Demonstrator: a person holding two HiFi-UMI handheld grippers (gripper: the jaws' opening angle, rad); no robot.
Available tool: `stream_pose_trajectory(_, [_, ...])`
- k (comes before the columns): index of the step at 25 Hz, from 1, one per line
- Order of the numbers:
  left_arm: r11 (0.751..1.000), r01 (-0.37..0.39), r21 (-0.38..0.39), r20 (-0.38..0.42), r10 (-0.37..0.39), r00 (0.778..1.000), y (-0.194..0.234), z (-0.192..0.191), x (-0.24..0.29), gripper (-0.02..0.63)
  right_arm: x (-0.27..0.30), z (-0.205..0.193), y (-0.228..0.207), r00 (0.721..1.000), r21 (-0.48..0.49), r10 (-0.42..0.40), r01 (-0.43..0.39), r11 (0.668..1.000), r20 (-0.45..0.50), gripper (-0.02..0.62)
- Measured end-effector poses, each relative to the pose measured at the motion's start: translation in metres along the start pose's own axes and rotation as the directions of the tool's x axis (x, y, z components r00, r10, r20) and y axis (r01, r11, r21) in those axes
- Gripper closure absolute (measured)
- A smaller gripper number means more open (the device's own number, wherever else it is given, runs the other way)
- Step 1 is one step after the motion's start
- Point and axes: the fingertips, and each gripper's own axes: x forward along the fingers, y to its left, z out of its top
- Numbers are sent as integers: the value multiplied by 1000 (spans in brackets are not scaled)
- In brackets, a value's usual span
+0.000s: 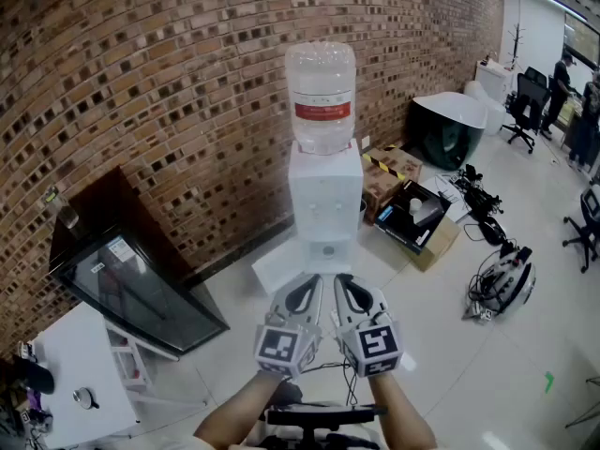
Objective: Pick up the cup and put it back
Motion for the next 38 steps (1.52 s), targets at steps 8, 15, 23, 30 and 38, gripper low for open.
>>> stream_pose_trajectory(8, [998, 29, -51, -47, -32, 998, 48, -31, 40, 615, 65, -10, -15, 1000, 14, -19, 19, 1000, -12, 594])
stream_pose_trajectory(15, [995, 77, -56, 3, -77, 997, 121, -35, 104, 615, 156, -2, -31, 997, -26, -74, 73, 997, -35, 594])
stream_pose_trajectory(23, [984, 153, -90, -2, -154, 988, 173, -44, 146, 615, 226, -5, -37, 991, -36, -123, 120, 992, -62, 594])
stream_pose_trajectory(30, [981, 168, -98, -5, -169, 986, 193, -50, 169, 615, 257, -12, -44, 989, -32, -127, 125, 992, -79, 594])
stream_pose_trajectory(38, [987, 138, -85, -28, -141, 990, 205, -67, 189, 615, 277, -16, -65, 991, -18, -113, 112, 994, -71, 594])
